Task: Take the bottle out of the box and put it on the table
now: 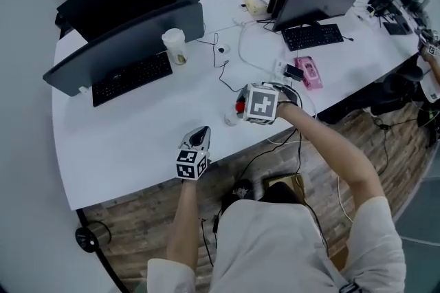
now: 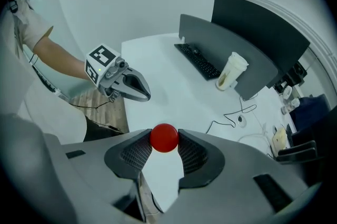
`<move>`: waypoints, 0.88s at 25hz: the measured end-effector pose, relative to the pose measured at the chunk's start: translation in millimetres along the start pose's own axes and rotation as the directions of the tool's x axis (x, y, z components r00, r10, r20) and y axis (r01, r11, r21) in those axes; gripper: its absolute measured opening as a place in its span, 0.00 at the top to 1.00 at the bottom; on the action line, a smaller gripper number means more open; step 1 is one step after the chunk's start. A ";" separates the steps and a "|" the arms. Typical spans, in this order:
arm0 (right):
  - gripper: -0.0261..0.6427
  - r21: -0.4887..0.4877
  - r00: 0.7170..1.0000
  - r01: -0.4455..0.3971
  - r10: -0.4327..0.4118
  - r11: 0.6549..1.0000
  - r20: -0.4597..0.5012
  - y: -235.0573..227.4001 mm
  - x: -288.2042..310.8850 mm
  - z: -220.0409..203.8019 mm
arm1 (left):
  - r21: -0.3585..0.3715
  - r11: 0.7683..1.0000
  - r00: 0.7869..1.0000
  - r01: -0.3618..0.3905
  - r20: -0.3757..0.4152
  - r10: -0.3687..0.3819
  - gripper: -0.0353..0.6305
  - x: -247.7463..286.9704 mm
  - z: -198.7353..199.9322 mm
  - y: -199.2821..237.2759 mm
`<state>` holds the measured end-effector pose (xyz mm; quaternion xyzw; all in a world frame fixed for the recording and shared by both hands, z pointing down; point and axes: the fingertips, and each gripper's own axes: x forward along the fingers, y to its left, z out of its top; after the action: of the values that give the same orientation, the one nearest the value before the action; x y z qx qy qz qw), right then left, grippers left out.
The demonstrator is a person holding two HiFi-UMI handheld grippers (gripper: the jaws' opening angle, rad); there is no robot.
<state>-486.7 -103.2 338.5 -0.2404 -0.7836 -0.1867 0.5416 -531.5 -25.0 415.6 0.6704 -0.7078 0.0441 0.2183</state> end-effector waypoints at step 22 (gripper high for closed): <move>0.60 0.435 0.853 0.108 -0.308 0.894 0.421 -9.4 5.6 0.0 | 0.019 1.000 1.000 -0.016 0.004 0.016 0.93 -29.8 -8.6 -25.7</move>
<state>-493.9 -109.9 343.5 -0.0766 -0.9357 -0.0177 0.3439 -504.2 3.3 406.4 0.6667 -0.7132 0.0514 0.2103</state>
